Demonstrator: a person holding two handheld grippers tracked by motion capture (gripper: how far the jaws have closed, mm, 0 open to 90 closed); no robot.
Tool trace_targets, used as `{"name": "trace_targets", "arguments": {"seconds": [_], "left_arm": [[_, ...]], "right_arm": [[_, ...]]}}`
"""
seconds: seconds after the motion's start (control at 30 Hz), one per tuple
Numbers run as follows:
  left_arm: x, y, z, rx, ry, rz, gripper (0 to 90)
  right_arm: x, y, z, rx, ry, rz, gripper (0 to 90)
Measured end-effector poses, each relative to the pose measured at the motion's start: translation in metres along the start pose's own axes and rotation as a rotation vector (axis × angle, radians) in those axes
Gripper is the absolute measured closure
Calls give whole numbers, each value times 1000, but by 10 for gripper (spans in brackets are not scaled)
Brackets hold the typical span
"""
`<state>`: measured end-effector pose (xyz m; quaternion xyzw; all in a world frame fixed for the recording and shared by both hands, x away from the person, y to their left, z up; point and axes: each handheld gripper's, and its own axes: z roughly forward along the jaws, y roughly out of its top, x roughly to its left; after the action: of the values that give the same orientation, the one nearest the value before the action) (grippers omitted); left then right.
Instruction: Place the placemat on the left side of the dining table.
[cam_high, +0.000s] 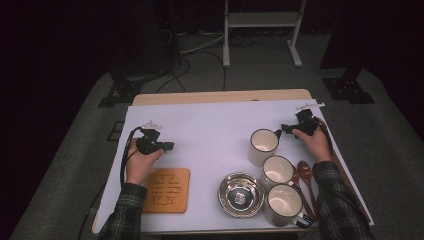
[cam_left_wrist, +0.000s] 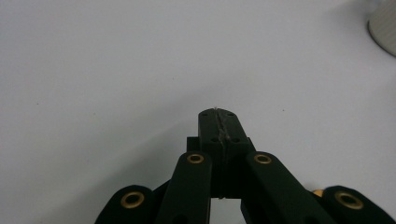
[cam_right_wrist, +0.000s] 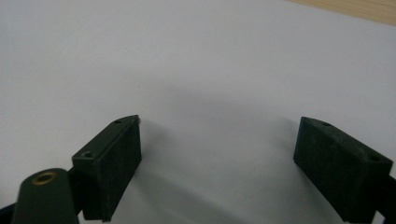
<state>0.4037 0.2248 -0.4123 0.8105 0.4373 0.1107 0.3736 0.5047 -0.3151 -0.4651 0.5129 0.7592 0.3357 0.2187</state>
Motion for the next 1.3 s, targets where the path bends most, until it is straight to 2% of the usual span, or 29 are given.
{"name": "trace_targets", "arguments": {"seconds": [0.97,1.3], "left_arm": [[-8,-28,-31,-19,20,-15,898],[-9,-39,-42,-19,42,-20,898]], "right_arm": [[0,0,0,-1,-1,-1,135],[0,0,0,-1,0,1,135]]}}
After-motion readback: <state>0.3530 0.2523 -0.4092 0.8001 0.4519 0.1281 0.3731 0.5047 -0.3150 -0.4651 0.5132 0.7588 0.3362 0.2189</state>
